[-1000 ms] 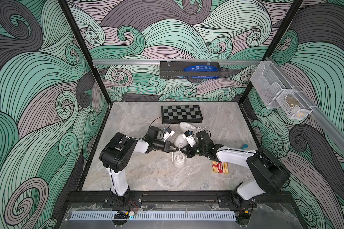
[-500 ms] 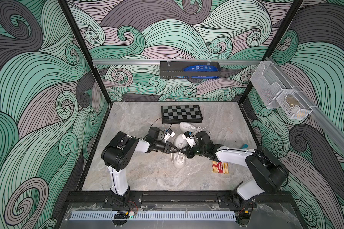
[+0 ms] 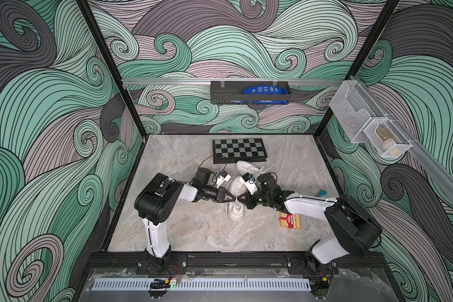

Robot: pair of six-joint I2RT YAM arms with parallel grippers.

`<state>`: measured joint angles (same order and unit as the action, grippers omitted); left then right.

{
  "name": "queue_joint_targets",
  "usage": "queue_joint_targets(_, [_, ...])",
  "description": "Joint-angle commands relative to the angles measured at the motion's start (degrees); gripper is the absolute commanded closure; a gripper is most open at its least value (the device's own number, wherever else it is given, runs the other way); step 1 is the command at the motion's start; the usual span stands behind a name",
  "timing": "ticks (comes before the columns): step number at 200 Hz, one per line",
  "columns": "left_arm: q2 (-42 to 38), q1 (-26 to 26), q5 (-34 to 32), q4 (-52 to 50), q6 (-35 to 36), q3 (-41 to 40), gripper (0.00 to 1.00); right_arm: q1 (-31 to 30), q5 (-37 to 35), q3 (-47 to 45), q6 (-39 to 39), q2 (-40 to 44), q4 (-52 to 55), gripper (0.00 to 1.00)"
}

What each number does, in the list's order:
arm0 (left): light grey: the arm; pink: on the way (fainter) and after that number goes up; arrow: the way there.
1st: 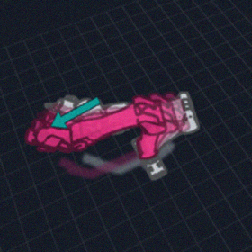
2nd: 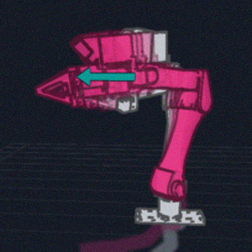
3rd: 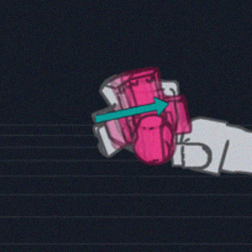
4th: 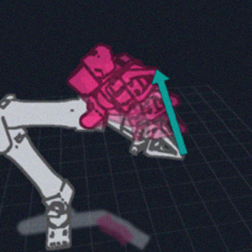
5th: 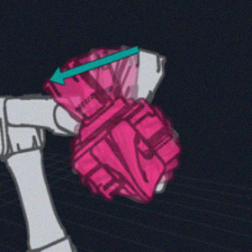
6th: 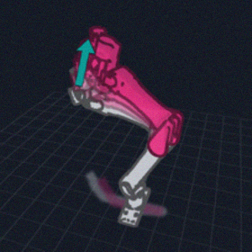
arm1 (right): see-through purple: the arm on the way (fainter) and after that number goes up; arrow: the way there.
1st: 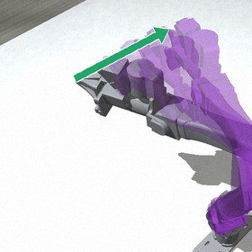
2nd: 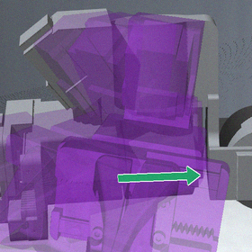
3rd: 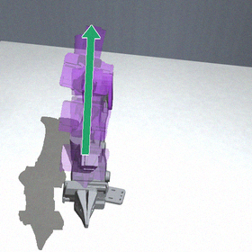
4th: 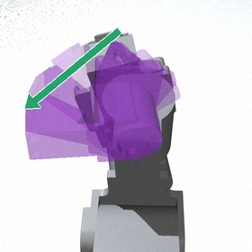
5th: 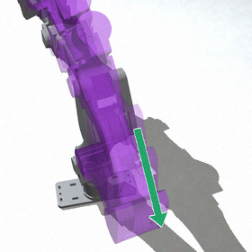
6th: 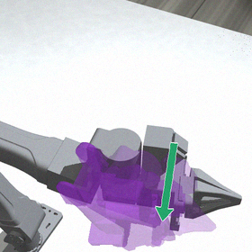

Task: Tie the shoes
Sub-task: Cross the shoelace with the shoelace.

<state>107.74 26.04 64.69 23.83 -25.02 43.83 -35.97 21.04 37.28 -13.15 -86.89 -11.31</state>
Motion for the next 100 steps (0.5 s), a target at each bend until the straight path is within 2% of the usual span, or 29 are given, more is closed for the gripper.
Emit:
queue_joint_targets(1, [-1.8,0.5,-2.3,-0.8,0.5,0.5,1.0,-0.2,-4.7,-1.8,-1.8,5.3,-1.0,0.77])
queue_joint_targets(30, [-2.6,0.3,-2.5,0.1,-0.2,-0.1,1.0,-0.2,-6.4,-3.9,-4.7,10.7,-0.4,0.6])
queue_joint_targets(69, [-2.6,0.3,-2.3,1.3,-1.0,-0.3,1.0,-3.0,-7.1,-3.2,-6.4,12.5,2.5,0.4])
queue_joint_targets(100, [-2.6,0.2,-2.2,1.9,-1.6,-0.5,1.0,-6.0,-9.2,-1.0,-5.6,10.0,4.3,0.32])
